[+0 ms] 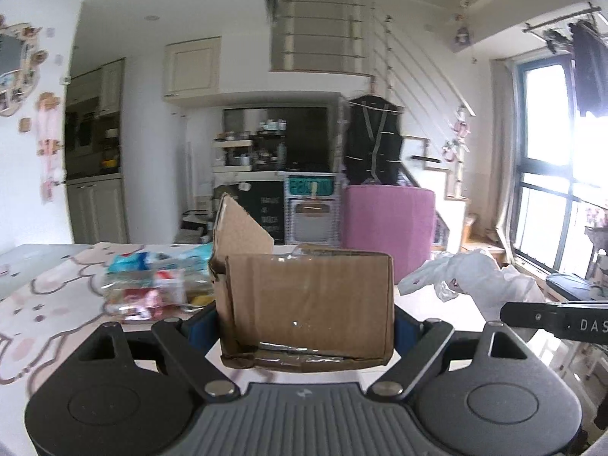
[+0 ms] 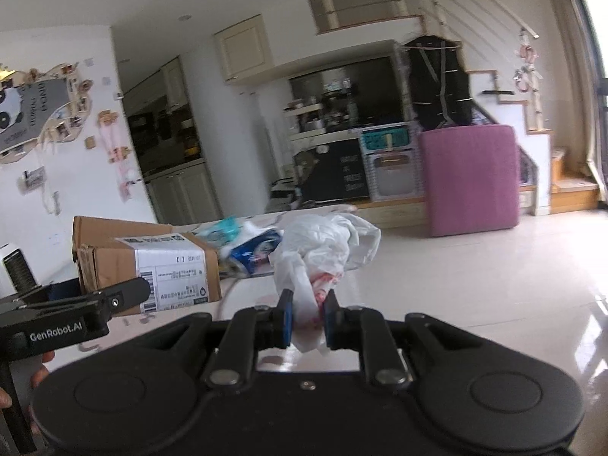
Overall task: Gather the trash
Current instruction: 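Lift the box and bag and carry both over the yellow wastebasket, then lower the cardboard box into the wastebasket and open the left tool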
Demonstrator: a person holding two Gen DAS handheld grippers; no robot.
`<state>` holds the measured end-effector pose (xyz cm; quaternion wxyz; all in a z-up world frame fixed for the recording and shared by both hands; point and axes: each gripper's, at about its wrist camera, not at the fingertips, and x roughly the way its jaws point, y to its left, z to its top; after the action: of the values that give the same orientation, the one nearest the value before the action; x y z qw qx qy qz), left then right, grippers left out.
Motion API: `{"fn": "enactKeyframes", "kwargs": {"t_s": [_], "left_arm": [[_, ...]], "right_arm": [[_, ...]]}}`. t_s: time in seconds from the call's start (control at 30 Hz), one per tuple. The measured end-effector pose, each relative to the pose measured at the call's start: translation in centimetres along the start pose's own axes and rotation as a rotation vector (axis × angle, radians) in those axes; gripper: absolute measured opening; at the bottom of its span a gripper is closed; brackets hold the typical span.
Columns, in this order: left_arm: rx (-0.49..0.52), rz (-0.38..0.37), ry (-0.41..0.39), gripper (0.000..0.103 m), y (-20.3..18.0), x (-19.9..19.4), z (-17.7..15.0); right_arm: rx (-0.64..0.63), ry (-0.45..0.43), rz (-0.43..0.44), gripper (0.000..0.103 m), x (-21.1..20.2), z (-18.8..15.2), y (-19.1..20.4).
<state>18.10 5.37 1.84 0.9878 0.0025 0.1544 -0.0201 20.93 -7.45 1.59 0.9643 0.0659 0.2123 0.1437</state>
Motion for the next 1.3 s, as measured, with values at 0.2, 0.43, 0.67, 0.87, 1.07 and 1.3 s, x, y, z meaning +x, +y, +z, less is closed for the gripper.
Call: {"fn": "enactKeyframes", "kwargs": {"t_s": [0.2, 0.43, 0.67, 0.87, 1.07, 1.3], "left_arm": [[0.025, -0.079, 0.032, 0.087, -4.3, 1.8, -0.1], [0.061, -0.163, 0.098, 0.087, -9.1, 4.8, -1.2], [0.093, -0.228, 0.19, 0.087, -13.6, 8.8, -3.8], [0.113, -0.264, 0.274, 0.087, -16.5, 12.8, -6.1], [0.112, -0.279, 0.361, 0.087, -18.5, 17.1, -8.3], [0.115, -0.261, 0.452, 0.087, -19.9, 22.8, -10.9]], "right_arm": [[0.014, -0.005, -0.076, 0.016, -1.9, 0.1, -3.7], [0.052, 0.02, -0.15, 0.016, -2.7, -1.1, -8.3], [0.11, 0.08, -0.23, 0.016, -2.3, -3.4, -12.9], [0.152, 0.142, -0.288, 0.016, -1.0, -5.3, -16.9], [0.194, 0.207, -0.312, 0.016, 1.1, -6.9, -19.8], [0.231, 0.322, -0.31, 0.016, 6.4, -7.0, -21.8]]}}
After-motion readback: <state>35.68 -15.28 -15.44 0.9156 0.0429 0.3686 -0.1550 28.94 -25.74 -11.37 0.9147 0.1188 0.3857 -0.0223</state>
